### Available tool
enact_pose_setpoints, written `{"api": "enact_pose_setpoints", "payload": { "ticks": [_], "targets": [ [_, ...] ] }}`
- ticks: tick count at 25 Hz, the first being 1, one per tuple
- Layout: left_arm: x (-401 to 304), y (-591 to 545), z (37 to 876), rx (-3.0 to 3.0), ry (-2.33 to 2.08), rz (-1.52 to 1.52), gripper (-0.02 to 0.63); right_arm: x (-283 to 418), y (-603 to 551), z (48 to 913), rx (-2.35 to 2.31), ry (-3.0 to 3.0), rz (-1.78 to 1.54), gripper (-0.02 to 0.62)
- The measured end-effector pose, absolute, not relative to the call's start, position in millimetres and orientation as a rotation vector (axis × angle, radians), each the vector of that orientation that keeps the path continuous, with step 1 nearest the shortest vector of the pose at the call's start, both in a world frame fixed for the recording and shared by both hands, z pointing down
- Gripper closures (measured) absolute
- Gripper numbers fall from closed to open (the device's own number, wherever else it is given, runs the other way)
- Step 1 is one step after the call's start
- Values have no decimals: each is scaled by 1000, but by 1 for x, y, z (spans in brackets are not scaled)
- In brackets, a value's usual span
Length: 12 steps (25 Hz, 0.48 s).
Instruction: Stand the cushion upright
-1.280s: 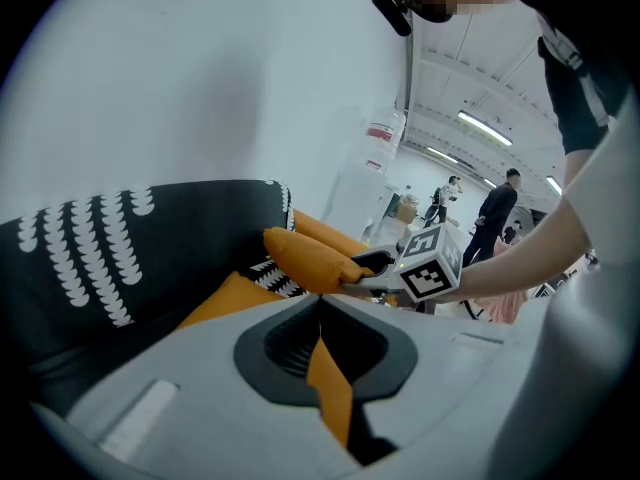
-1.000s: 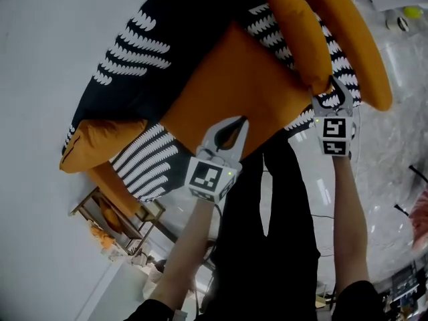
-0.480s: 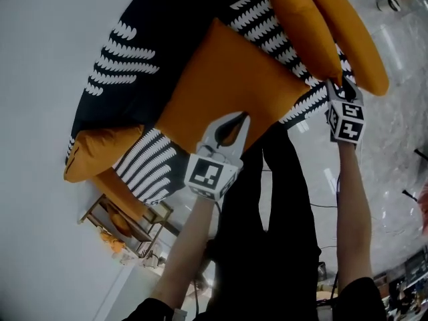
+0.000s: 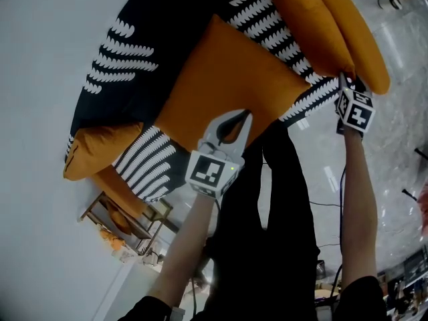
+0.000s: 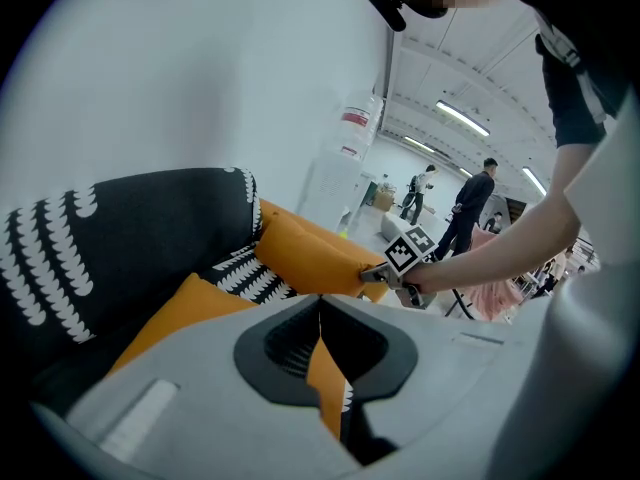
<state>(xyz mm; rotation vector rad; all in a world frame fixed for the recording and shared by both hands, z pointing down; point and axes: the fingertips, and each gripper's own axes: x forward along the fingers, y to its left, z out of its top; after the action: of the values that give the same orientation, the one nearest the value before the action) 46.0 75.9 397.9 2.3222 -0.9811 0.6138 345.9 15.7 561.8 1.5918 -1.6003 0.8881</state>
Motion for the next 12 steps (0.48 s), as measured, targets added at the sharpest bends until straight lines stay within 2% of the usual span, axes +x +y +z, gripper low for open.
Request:
{"api": "enact_pose_setpoints", "payload": {
  "ticks": [12],
  "targets": [
    [33,78,391,2303,-1025,609,594,375,-3,558,1568,-1514,821,437]
  ]
}}
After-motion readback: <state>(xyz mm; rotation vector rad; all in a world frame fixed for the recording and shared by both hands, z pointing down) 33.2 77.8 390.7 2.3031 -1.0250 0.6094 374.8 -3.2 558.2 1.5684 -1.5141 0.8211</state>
